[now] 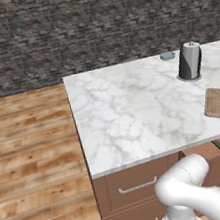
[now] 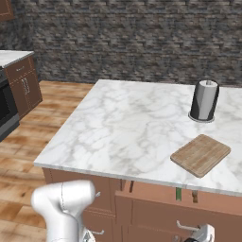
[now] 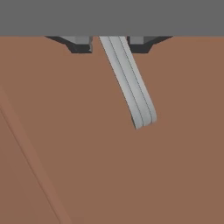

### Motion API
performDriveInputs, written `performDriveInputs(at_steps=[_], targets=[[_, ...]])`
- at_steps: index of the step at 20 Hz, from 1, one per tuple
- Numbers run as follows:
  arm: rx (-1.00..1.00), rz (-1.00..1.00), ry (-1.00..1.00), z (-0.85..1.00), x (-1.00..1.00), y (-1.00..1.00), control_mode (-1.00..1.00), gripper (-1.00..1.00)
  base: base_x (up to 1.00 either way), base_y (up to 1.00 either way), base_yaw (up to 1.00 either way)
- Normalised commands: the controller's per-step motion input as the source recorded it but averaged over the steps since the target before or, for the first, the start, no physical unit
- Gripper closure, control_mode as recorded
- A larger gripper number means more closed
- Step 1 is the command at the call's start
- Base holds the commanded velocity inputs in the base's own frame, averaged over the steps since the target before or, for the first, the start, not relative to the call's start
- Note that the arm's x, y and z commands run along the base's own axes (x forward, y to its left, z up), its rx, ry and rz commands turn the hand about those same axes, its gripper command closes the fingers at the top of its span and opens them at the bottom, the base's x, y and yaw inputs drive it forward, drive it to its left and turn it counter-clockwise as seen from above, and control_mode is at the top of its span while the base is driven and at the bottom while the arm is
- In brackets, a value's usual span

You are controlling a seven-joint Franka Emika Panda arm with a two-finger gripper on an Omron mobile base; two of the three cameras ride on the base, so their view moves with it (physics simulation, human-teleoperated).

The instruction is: Open the drawer on the right and place the cutting tools on the cutting board.

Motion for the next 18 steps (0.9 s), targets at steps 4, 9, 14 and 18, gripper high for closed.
performDriveInputs(at_steps=[4, 9, 14, 18], targets=[[0.00, 0.00, 0.00, 0.00, -0.64, 0.00, -1.00, 1.00, 0.00, 0.00, 0.00], [0.01, 0.00, 0.00, 0.00, -0.62, 0.00, -1.00, 1.00, 0.00, 0.00, 0.00], [0.01, 0.00, 0.00, 0.00, -0.66, 0.00, -1.00, 1.00, 0.00, 0.00, 0.00], [0.01, 0.00, 0.00, 0.00, -0.67, 0.00, -1.00, 1.00, 0.00, 0.00, 0.00]])
